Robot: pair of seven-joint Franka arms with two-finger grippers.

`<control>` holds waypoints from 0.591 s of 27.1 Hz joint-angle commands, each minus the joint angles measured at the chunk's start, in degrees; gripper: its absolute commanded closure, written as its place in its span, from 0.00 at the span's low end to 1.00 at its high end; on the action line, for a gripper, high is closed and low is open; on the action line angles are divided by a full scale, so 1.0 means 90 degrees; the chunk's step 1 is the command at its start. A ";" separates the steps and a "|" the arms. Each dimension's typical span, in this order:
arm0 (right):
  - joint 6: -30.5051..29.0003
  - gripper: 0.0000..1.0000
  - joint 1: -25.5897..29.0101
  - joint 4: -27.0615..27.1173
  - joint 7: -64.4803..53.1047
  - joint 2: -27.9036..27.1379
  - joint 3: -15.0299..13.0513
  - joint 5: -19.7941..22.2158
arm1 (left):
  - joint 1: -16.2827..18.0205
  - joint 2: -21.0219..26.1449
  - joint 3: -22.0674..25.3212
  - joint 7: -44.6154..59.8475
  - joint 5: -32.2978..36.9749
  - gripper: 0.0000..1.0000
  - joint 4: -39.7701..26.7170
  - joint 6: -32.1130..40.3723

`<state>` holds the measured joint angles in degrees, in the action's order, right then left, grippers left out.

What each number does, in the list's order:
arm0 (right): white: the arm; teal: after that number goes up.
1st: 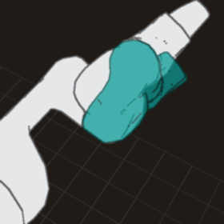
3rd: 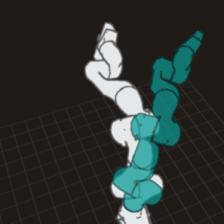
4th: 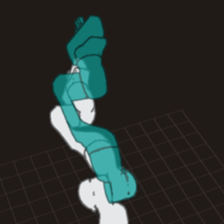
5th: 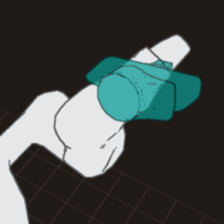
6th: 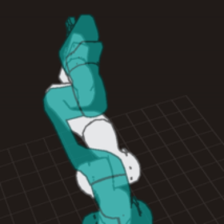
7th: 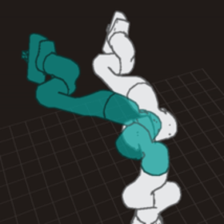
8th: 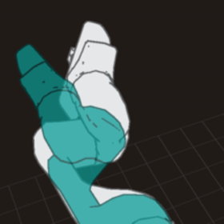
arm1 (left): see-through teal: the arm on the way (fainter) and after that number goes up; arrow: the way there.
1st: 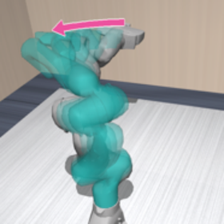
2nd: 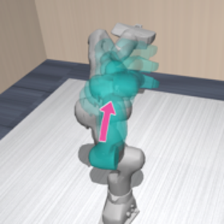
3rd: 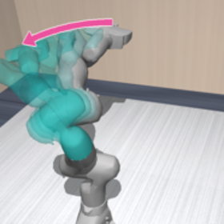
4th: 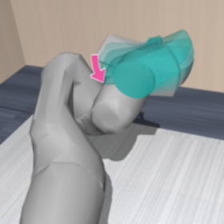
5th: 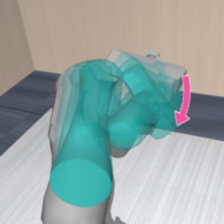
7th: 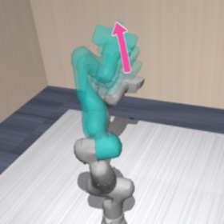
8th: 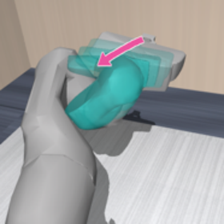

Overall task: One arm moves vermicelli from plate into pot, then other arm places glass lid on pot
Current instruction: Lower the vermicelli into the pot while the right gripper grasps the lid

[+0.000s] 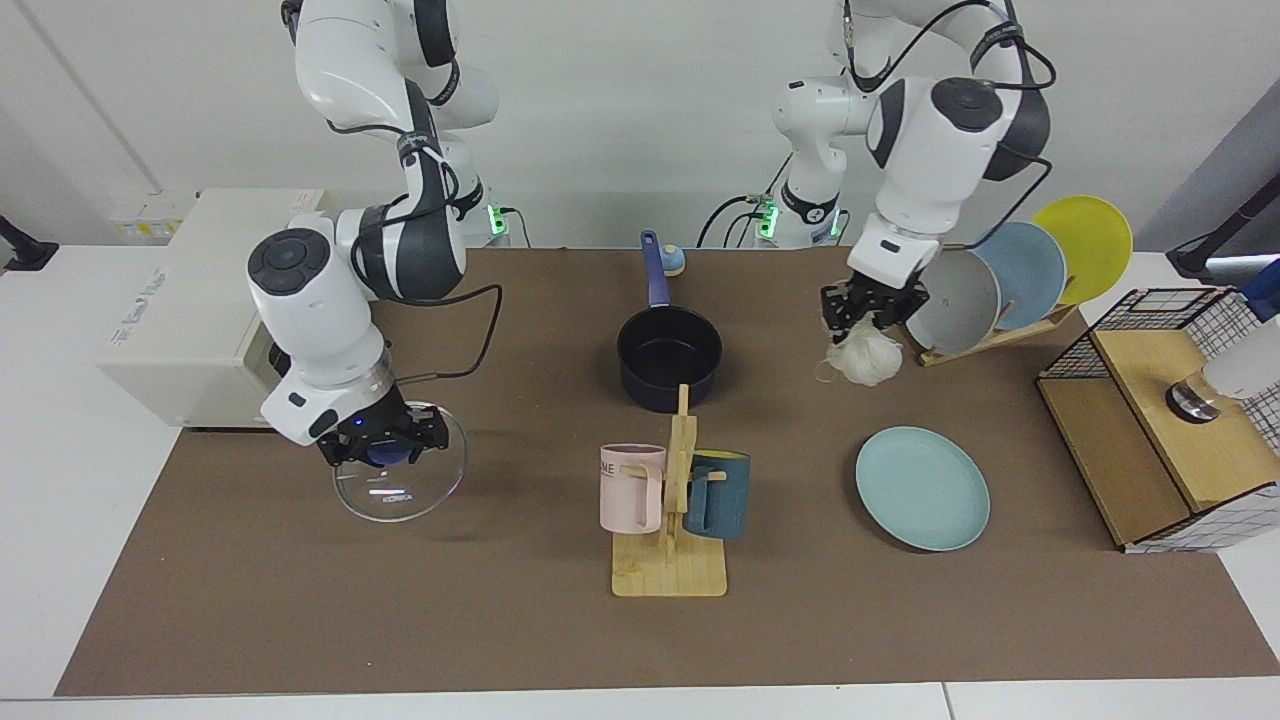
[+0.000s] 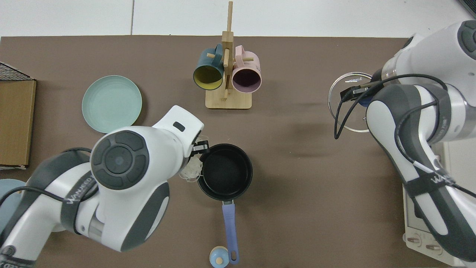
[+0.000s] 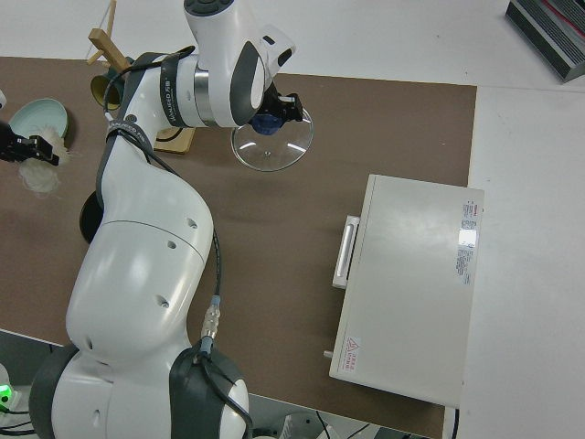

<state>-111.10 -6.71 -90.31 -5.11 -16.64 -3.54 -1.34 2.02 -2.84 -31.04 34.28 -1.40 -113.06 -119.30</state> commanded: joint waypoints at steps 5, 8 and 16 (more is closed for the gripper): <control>-0.0593 1.00 -0.0084 -0.2112 -0.0204 0.1535 -0.0026 -0.0056 | 0.0030 0.0032 -0.0750 0.0137 -0.0274 1.00 -0.0475 -0.0601; -0.1267 1.00 -0.0181 -0.2894 -0.0185 0.1926 -0.0026 -0.0056 | 0.0030 0.0071 -0.0760 0.0098 -0.0371 1.00 -0.0504 -0.0621; -0.1425 1.00 -0.0299 -0.2915 -0.0077 0.1888 -0.0026 -0.0056 | 0.0020 0.0120 -0.0798 -0.0078 -0.0528 1.00 -0.0524 -0.0651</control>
<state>-121.65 -9.23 -114.50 -5.11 -1.38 -3.49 -1.34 1.95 -1.32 -38.01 35.08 -4.65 -116.92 -123.85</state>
